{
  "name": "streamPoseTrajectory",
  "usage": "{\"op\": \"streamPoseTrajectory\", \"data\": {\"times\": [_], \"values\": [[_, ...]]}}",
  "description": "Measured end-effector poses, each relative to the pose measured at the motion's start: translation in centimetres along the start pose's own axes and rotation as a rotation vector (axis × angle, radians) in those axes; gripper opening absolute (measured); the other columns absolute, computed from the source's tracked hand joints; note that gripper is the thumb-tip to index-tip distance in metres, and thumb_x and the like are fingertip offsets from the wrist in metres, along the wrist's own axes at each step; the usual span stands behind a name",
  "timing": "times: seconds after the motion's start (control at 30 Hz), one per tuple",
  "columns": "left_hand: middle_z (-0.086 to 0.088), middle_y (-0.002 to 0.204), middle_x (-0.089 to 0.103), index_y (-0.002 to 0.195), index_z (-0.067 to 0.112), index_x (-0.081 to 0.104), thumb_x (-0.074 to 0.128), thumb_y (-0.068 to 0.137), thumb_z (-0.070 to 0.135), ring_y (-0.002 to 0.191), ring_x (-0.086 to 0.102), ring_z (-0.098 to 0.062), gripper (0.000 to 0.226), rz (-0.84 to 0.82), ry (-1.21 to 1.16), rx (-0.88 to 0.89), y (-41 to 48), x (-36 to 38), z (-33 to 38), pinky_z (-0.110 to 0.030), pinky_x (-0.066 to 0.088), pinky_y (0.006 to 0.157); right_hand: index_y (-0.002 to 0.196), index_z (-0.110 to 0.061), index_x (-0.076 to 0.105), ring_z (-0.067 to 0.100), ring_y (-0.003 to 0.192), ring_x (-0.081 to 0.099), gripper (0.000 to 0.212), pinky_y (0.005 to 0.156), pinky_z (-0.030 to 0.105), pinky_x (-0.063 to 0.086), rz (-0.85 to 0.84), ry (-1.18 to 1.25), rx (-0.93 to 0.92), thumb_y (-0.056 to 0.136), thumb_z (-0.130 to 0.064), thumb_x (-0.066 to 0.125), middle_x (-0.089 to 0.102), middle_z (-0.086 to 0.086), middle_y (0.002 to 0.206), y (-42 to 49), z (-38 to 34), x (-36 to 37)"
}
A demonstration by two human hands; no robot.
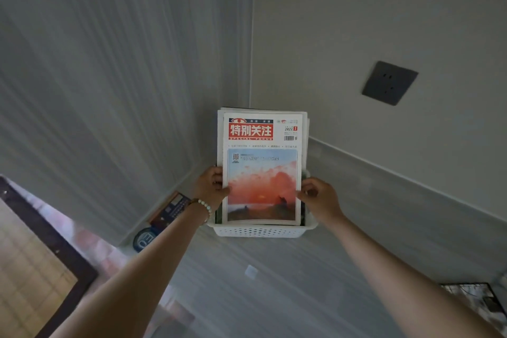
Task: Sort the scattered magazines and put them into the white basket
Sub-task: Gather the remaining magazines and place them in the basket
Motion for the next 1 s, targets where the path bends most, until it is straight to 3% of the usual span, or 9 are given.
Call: {"op": "streamPoseTrajectory", "data": {"times": [0.1, 0.23, 0.43, 0.57, 0.63, 0.73, 0.83, 0.9, 1.0], "values": [[-0.007, 0.109, 0.066, 0.106, 0.015, 0.052, 0.068, 0.077, 0.0, 0.088, 0.062, -0.016, 0.037, 0.085, -0.025, 0.04, 0.0, -0.4, -0.2, -0.015, 0.05, 0.066, 0.09, -0.013, 0.066, 0.009, 0.068, 0.057, 0.018, 0.066, 0.023, 0.044, 0.014, 0.072, 0.03, 0.075, -0.012, 0.074, 0.066, -0.004, 0.082, -0.4, 1.0, -0.1], [0.002, 0.11, 0.062, 0.105, 0.023, 0.051, 0.074, 0.073, 0.009, 0.099, 0.06, -0.019, 0.042, 0.223, -0.006, 0.076, -1.1, -0.8, 0.1, -0.032, 0.055, 0.08, 0.086, -0.022, 0.066, 0.004, 0.072, 0.058, 0.014, 0.062, 0.013, 0.041, 0.06, 0.208, 0.042, 0.076, -0.015, 0.074, 0.067, -0.011, 0.083, -1.0, 2.0, -1.5], [0.01, 0.111, 0.057, 0.114, 0.022, 0.052, 0.072, 0.075, 0.014, 0.093, 0.055, -0.009, 0.044, 0.224, -0.025, 0.188, -6.0, 3.6, 2.6, -0.021, 0.048, 0.075, 0.098, -0.004, 0.067, 0.017, 0.083, 0.062, 0.024, 0.075, 0.021, 0.048, 0.036, 0.388, 0.142, 0.075, -0.007, 0.074, 0.068, 0.01, 0.095, -4.3, 7.3, -5.8], [0.012, 0.088, 0.064, 0.103, 0.02, 0.057, 0.069, 0.078, 0.014, 0.077, 0.062, -0.003, 0.029, 0.043, -0.065, 0.134, -10.2, 11.6, 2.8, -0.007, 0.046, 0.056, 0.096, -0.001, 0.066, 0.018, 0.079, 0.06, 0.024, 0.062, 0.004, 0.045, 0.069, 0.377, 0.163, 0.074, -0.001, 0.074, 0.067, 0.013, 0.092, -8.0, 12.7, -11.5], [0.006, 0.089, 0.067, 0.102, 0.015, 0.059, 0.066, 0.08, 0.012, 0.072, 0.061, -0.01, 0.023, -0.1, -0.04, 0.055, -12.4, 16.9, 1.7, -0.009, 0.045, 0.052, 0.092, -0.002, 0.065, 0.02, 0.08, 0.059, 0.022, 0.058, 0.001, 0.044, 0.12, 0.366, 0.205, 0.073, 0.0, 0.075, 0.066, 0.015, 0.091, -10.3, 16.3, -15.2], [-0.009, 0.109, 0.062, 0.115, 0.007, 0.054, 0.062, 0.085, 0.015, 0.079, 0.055, -0.014, 0.031, -0.375, 0.007, -0.126, -16.6, 25.6, -0.7, -0.017, 0.042, 0.055, 0.088, -0.009, 0.064, 0.02, 0.074, 0.059, 0.018, 0.051, 0.003, 0.043, 0.197, 0.302, 0.284, 0.074, -0.004, 0.075, 0.067, 0.018, 0.094, -14.2, 22.6, -20.8], [-0.007, 0.09, 0.05, 0.1, 0.013, 0.049, 0.056, 0.09, 0.016, 0.068, 0.046, -0.013, 0.013, -0.515, -0.026, -0.305, -21.0, 32.4, -2.0, -0.014, 0.037, 0.051, 0.095, -0.011, 0.063, 0.02, 0.076, 0.062, 0.023, 0.052, 0.016, 0.048, 0.221, 0.241, 0.383, 0.075, -0.013, 0.076, 0.065, 0.013, 0.101, -18.2, 28.2, -25.0], [-0.006, 0.085, 0.044, 0.099, 0.015, 0.047, 0.053, 0.092, 0.019, 0.07, 0.045, -0.016, 0.011, -0.546, -0.04, -0.387, -23.4, 35.6, -2.3, -0.019, 0.04, 0.061, 0.099, -0.01, 0.061, 0.015, 0.075, 0.06, 0.03, 0.05, 0.018, 0.045, 0.249, 0.187, 0.443, 0.074, -0.017, 0.077, 0.06, 0.007, 0.099, -20.9, 30.9, -27.1], [-0.004, 0.099, 0.05, 0.111, 0.013, 0.049, 0.051, 0.092, 0.027, 0.095, 0.053, -0.022, 0.024, -0.594, -0.016, -0.497, -26.4, 38.9, -3.2, -0.031, 0.04, 0.081, 0.097, -0.008, 0.06, 0.021, 0.085, 0.058, 0.032, 0.07, 0.027, 0.046, 0.22, 0.117, 0.495, 0.073, -0.02, 0.078, 0.059, 0.008, 0.096, -24.1, 33.7, -28.8]]}}
Point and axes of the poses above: each hand's wrist, its own y-axis towards the middle knuckle, its own x-axis out of the palm, z = x × y, the point moved 8 cm from there along y, towards the middle knuckle
